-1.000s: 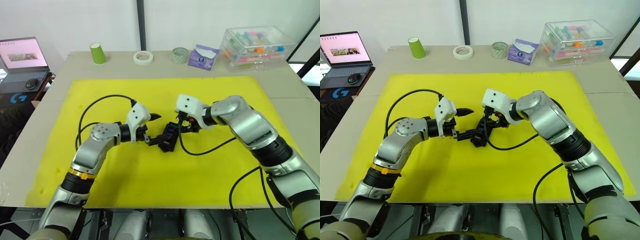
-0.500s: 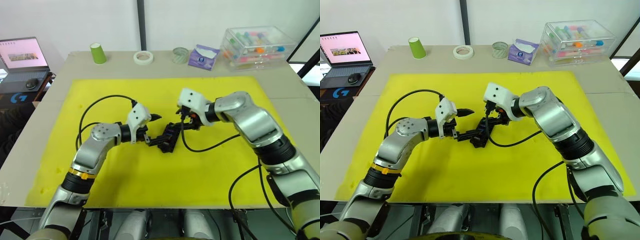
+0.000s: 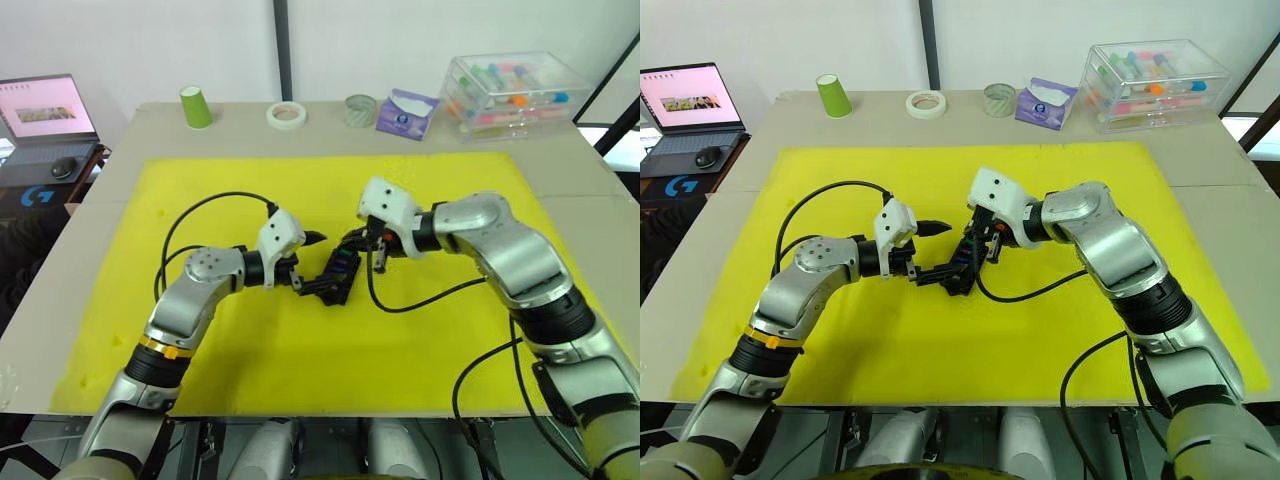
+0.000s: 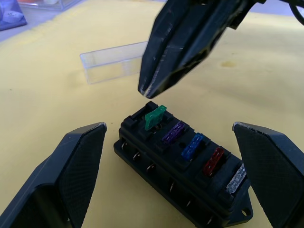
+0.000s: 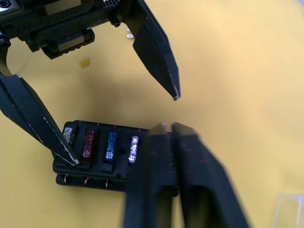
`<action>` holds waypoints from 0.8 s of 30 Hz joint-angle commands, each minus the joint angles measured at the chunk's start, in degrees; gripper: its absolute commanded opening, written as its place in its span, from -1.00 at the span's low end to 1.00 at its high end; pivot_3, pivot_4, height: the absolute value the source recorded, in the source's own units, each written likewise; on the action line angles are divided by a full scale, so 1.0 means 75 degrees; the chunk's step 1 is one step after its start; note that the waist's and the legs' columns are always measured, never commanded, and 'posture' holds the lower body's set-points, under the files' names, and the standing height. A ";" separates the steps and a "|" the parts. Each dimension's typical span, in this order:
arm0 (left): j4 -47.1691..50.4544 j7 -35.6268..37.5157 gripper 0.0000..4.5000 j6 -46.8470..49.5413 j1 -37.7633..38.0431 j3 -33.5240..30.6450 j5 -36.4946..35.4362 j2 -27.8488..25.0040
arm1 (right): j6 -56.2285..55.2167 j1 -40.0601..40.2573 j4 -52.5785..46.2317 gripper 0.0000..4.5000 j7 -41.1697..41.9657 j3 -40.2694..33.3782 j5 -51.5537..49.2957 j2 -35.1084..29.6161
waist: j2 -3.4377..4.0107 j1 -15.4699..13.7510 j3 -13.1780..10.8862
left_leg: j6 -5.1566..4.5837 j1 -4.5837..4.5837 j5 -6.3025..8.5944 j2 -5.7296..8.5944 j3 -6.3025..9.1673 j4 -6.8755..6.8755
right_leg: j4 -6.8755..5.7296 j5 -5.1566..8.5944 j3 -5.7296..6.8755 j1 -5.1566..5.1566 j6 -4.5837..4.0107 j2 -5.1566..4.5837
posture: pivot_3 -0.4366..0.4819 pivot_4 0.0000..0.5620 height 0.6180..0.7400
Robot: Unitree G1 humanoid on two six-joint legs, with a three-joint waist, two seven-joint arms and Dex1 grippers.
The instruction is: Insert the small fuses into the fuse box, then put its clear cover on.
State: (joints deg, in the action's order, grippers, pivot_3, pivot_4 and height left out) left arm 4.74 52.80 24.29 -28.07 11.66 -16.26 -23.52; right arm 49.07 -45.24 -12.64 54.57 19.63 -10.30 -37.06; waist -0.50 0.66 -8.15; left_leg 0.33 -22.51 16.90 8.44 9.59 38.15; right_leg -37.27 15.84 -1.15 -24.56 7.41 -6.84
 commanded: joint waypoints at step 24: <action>0.0270 0.0013 1.00 0.0071 -0.0092 -0.0072 -0.0059 -0.0131 | -0.0857 0.0569 0.0905 -0.99 -0.0073 0.0328 0.0397 0.0209 | -0.0002 0.0007 0.0003 | 0.0000 0.0003 0.0000 0.0000 0.0001 0.0001 | 0.0000 0.0000 0.0002 0.0004 0.0000 0.0001 | -0.05 -0.47 1.00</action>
State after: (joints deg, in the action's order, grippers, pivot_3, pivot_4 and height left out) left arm 4.76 52.81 24.80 -28.26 11.68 -16.26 -24.07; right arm 42.03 -42.08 -6.34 53.56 20.65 -8.41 -34.85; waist -0.52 0.72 -8.13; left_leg 0.33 -22.48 16.90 8.44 9.60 38.16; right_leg -37.28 15.84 -1.14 -24.53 7.40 -6.83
